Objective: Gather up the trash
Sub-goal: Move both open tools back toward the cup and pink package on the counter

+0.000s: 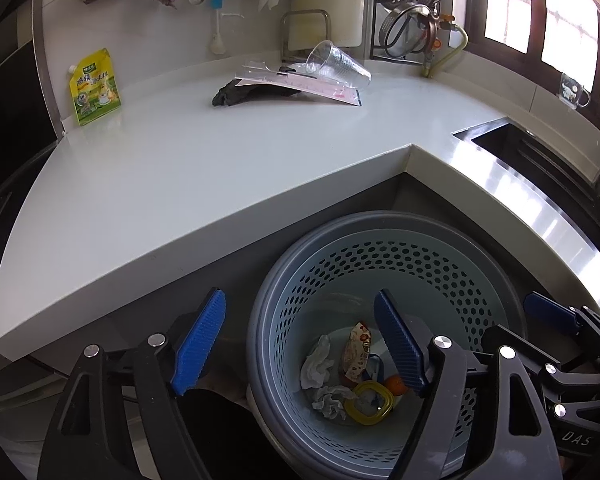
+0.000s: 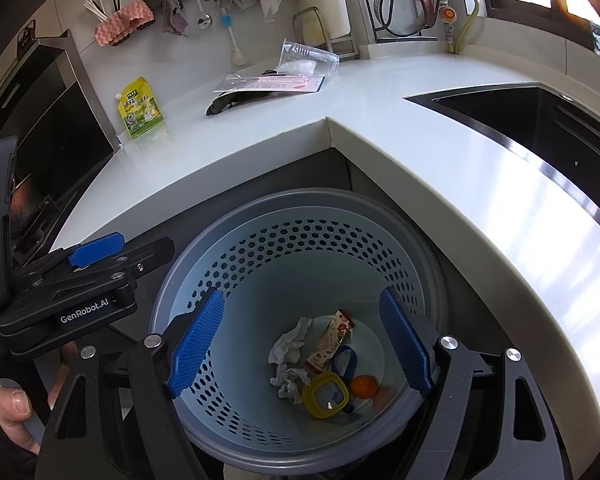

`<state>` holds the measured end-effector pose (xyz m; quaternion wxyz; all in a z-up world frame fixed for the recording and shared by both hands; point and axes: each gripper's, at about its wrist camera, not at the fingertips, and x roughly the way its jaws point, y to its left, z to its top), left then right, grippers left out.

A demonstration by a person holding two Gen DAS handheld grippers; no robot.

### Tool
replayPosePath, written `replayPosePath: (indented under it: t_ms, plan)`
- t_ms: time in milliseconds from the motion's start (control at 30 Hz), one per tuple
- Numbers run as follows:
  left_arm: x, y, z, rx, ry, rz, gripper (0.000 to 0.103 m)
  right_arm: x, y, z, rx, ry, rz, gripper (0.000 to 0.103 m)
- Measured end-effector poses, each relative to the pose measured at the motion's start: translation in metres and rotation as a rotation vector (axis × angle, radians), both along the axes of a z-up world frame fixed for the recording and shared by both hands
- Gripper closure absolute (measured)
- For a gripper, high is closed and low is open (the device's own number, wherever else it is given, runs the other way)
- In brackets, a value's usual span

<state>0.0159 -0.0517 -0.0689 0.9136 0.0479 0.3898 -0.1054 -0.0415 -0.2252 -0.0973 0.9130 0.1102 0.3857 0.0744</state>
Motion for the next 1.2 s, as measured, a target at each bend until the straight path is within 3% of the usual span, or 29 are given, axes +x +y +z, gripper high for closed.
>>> replayPosePath:
  t_ms: [233, 567, 867, 1200]
  plan:
    - [-0.001, 0.0, 0.003, -0.002, -0.006, -0.002, 0.026, -0.001, 0.002, 0.004, -0.002, -0.009, 0.003, 0.026]
    - [-0.004, 0.008, 0.027, -0.016, -0.073, 0.008, 0.009, 0.003, 0.001, 0.019, 0.0, -0.047, 0.01, 0.026]
    - [0.01, 0.016, 0.042, -0.024, -0.1, 0.035, 0.007, 0.018, -0.002, 0.035, 0.006, -0.089, 0.016, 0.024]
    - [0.051, 0.029, 0.061, -0.038, -0.138, 0.092, 0.006, 0.061, -0.005, 0.054, 0.021, -0.116, 0.037, 0.024]
